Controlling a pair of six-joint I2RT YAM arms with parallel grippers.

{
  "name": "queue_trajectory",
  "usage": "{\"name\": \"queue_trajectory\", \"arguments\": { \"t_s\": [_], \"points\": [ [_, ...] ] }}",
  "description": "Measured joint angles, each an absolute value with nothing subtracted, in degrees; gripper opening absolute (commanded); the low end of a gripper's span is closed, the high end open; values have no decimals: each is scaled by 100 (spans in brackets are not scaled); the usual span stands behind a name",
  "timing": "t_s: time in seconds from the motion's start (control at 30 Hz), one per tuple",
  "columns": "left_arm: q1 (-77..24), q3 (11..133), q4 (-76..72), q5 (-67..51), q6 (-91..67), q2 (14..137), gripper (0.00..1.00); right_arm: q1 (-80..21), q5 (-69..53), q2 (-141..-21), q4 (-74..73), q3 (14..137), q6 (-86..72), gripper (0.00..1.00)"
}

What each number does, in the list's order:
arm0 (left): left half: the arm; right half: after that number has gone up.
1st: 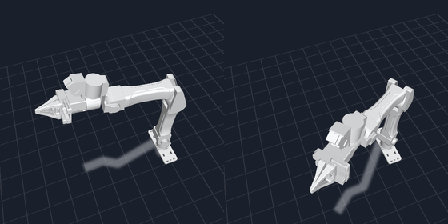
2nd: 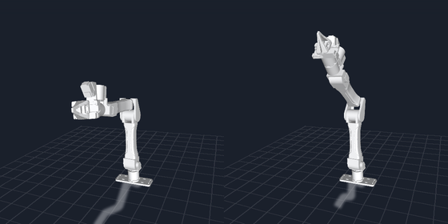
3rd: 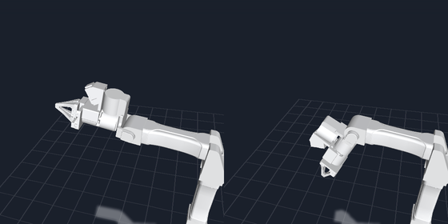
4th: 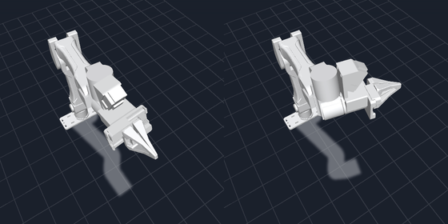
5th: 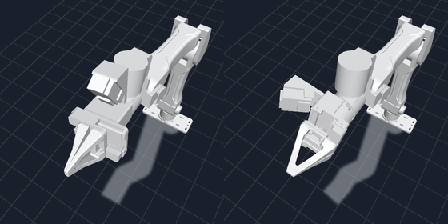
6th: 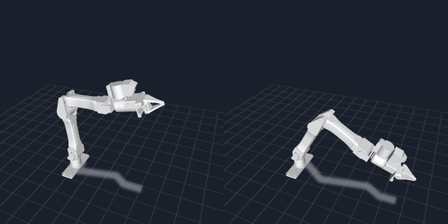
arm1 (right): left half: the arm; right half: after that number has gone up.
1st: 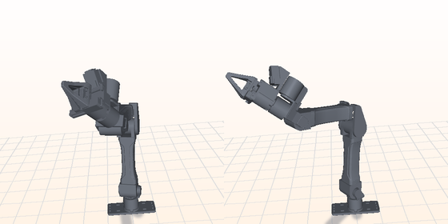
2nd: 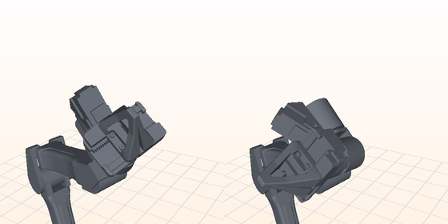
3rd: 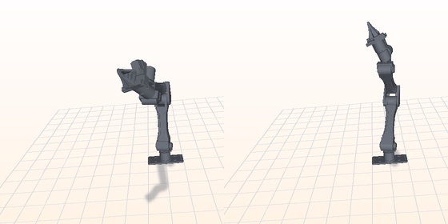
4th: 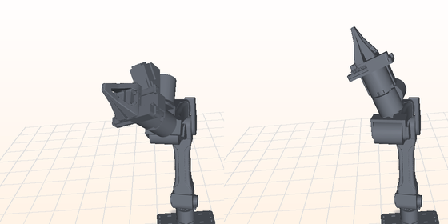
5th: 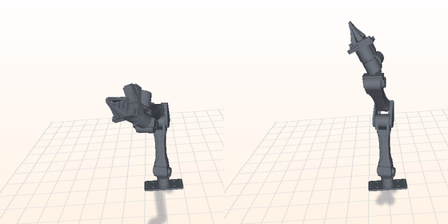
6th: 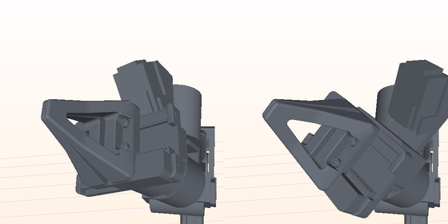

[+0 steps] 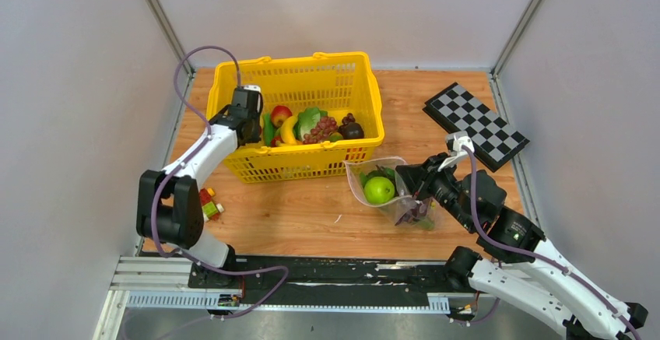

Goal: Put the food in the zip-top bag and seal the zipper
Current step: Pick up the fake vegetable from the bin.

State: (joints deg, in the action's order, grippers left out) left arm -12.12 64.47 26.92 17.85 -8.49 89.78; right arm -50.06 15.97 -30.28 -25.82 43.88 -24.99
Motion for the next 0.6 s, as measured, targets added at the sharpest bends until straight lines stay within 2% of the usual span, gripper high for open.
{"name": "queue_trajectory", "arguments": {
  "t_s": [0.13,0.3,0.6],
  "points": [
    [-1188,6442,2587,1841,-838,8569,4,-5006,1594,-3028,-2582,4388,-2497,7],
    [-1186,6442,2567,1640,-794,8359,5,-5006,1597,-3028,-2582,4388,-2499,7],
    [-1186,6512,2591,445,-766,7314,6,-5006,1588,-3028,-2578,4388,-2499,7]
  ]
}}
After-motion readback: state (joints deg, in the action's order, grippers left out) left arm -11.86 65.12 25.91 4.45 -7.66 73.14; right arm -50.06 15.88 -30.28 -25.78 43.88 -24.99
